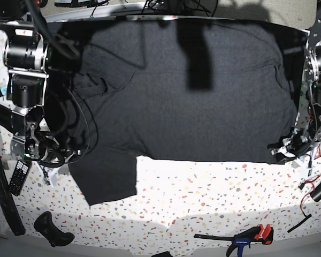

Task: Fold the T-shirt properly
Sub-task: 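Move the right gripper down along the shirt's side edge to grasp it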

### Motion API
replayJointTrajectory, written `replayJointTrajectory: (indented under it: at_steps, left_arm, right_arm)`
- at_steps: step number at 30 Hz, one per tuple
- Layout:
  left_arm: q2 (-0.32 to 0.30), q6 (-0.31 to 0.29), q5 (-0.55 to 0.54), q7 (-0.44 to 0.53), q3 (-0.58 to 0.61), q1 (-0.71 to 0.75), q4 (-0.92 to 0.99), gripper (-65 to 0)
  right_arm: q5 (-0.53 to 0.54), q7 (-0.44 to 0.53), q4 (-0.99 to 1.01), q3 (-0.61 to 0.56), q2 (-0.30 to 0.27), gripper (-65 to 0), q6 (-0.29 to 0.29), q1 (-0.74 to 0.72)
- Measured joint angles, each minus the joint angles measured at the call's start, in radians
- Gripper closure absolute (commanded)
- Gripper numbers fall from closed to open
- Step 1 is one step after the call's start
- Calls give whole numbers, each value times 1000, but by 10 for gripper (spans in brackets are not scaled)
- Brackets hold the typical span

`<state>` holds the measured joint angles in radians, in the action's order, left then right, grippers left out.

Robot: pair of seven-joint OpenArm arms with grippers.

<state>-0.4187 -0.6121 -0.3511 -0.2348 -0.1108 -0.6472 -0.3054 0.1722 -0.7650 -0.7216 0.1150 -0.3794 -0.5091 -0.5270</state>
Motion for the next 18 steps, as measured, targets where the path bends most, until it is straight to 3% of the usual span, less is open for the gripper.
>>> replayJointTrajectory:
  at_steps: [1, 12, 18]
  left_arm:
    - [0, 0, 0, 0, 0, 1, 0, 0]
    - [1, 5, 17, 15, 0, -34, 4, 0]
    - [5, 41, 16, 26, 0, -98, 4, 0]
  right_arm:
    - [8, 0, 1, 0, 0, 0, 0, 0]
    - [9, 52, 7, 0, 4, 0, 0, -20]
    - [6, 74, 12, -1, 13, 0, 30, -32]
